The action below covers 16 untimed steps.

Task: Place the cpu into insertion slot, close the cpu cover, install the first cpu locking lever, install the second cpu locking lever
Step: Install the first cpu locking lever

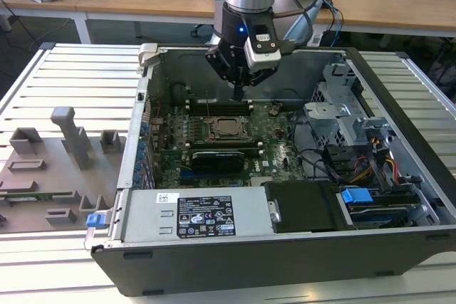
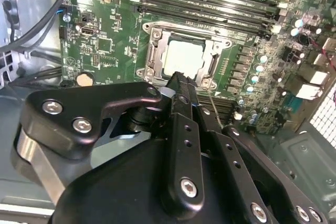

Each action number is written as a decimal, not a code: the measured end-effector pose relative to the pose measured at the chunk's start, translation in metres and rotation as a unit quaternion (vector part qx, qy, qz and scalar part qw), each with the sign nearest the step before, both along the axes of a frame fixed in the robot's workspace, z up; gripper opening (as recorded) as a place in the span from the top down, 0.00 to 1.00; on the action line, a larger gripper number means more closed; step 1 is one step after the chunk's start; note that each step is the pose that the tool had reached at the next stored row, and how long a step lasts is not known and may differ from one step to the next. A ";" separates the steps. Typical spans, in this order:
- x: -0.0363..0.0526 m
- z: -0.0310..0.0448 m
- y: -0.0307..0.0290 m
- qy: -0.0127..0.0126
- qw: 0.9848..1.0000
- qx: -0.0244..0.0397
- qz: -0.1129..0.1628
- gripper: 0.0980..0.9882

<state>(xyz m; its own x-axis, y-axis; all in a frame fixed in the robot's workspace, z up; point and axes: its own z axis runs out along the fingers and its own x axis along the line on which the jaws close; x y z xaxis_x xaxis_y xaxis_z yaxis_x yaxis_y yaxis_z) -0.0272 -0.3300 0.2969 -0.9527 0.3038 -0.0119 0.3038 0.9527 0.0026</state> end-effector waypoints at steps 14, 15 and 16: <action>0.0000 0.0000 0.0000 0.000 0.998 0.000 0.066 0.99; 0.0000 0.0000 0.0000 0.000 0.998 0.000 0.070 0.99; 0.0000 0.0000 0.0000 0.000 0.997 0.000 0.072 0.99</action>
<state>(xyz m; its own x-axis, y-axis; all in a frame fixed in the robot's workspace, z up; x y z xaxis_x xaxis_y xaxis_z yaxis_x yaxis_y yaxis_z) -0.0272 -0.3300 0.2969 -0.9865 0.1632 -0.0119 0.1631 0.9866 0.0026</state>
